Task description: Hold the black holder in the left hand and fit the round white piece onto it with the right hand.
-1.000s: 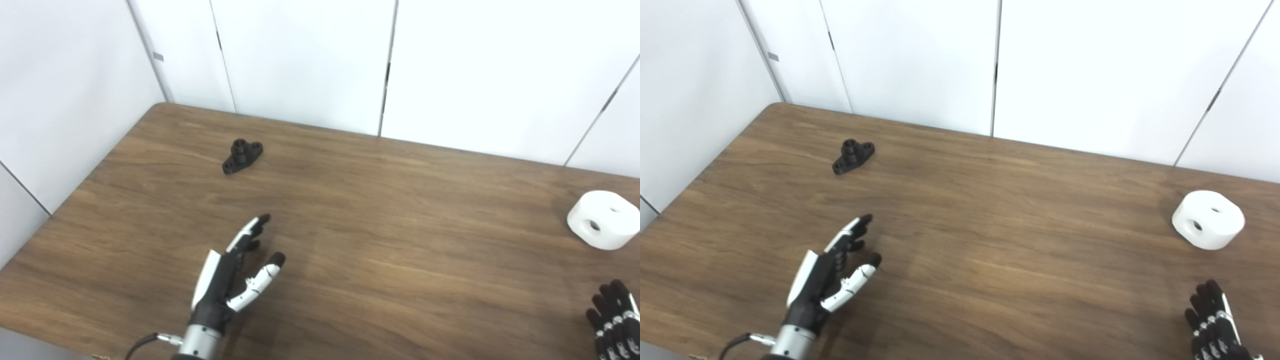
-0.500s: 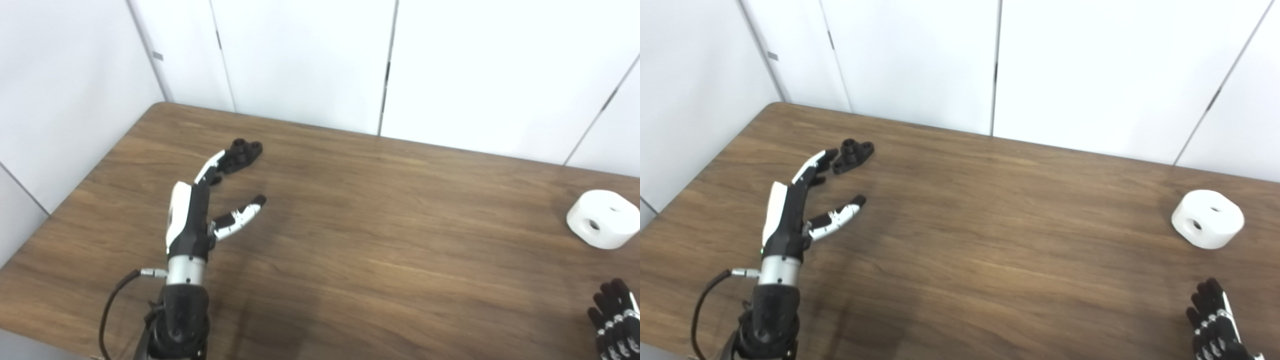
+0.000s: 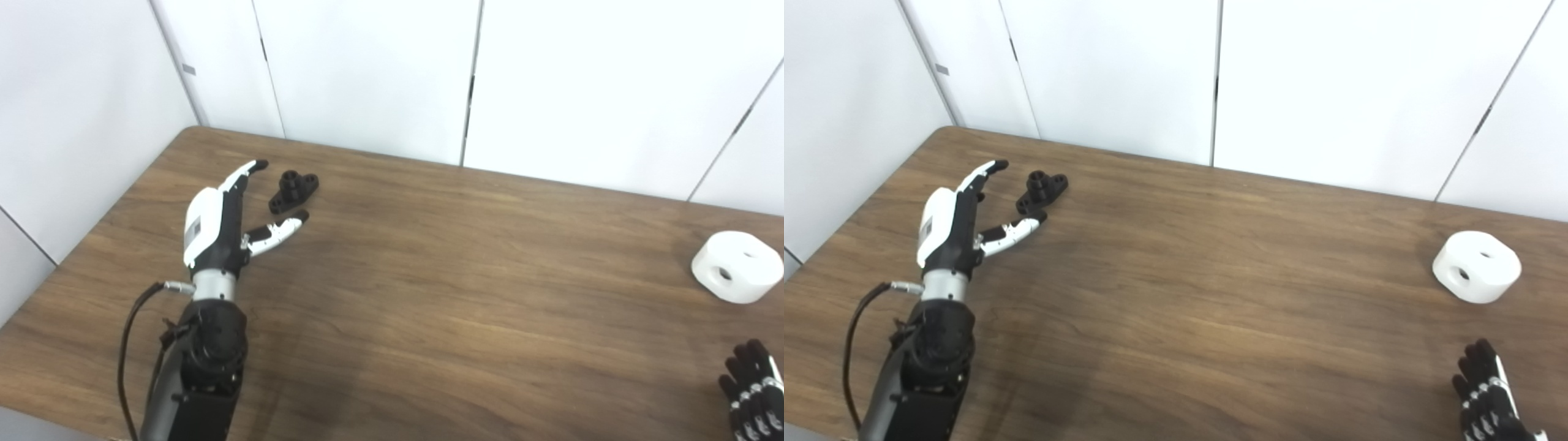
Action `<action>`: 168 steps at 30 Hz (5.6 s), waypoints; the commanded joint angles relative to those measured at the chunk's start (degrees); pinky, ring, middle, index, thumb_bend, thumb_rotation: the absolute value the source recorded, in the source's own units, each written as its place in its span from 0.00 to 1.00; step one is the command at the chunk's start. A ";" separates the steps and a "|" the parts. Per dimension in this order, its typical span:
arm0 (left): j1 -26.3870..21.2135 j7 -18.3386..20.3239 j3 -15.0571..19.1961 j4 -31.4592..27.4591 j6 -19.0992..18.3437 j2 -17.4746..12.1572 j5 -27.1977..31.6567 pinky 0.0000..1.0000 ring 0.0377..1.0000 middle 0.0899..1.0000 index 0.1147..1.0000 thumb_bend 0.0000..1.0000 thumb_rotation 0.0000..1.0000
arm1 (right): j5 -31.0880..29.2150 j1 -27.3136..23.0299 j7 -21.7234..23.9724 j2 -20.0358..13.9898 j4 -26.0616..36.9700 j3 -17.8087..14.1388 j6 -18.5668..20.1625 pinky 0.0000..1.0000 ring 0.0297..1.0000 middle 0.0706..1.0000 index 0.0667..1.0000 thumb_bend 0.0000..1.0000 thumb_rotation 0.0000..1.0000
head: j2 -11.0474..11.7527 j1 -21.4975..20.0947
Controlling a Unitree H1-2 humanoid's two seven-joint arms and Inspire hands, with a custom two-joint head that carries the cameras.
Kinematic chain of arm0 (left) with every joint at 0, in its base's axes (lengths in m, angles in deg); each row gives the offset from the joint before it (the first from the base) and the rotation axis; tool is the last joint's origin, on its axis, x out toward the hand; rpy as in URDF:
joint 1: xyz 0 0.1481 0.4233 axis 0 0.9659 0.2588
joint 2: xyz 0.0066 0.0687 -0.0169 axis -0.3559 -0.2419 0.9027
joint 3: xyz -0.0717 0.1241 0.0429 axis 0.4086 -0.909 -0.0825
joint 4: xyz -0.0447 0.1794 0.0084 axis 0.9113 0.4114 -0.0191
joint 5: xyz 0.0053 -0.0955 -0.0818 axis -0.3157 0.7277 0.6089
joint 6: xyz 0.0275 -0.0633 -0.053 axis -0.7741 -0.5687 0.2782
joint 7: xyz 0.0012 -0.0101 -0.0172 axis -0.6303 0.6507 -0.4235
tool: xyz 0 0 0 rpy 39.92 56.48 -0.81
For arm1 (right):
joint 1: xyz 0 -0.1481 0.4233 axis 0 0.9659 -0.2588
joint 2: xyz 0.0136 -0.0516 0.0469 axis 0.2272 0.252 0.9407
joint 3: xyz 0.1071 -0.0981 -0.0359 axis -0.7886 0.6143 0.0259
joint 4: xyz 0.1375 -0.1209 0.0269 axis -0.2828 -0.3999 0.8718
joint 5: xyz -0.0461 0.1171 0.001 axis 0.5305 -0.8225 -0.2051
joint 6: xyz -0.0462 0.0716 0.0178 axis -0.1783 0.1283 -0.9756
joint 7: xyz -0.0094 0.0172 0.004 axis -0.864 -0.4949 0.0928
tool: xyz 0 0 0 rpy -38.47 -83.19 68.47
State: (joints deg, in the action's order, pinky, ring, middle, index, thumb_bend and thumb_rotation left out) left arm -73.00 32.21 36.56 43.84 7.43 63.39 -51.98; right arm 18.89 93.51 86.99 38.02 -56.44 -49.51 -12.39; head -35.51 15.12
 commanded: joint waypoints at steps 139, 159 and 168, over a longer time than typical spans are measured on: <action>-8.67 4.74 -17.68 16.98 4.30 -7.10 4.74 0.75 0.85 0.76 0.42 0.51 0.05 | 1.33 2.13 -3.10 1.16 3.23 0.86 0.33 1.00 1.00 0.97 1.00 0.62 0.96 | -3.50 -5.69; -0.45 20.00 -34.69 3.83 9.83 -5.75 1.10 0.78 0.88 0.80 0.42 0.51 0.06 | 5.07 2.35 -4.92 3.37 5.73 3.30 0.76 1.00 1.00 0.97 1.00 0.60 0.94 | -5.42 -14.25; 2.08 23.81 -39.86 -1.21 11.78 -7.59 -7.59 0.84 0.89 0.81 0.42 0.51 0.06 | 7.14 2.44 -6.14 4.78 7.82 4.41 3.05 1.00 1.00 0.96 1.00 0.61 0.93 | -6.77 -17.03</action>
State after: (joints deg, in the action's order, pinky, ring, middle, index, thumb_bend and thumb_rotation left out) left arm -73.05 51.23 -2.01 42.23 20.55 57.30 -58.73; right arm 26.18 96.34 81.14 42.48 -50.62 -45.22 -8.94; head -42.10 -1.67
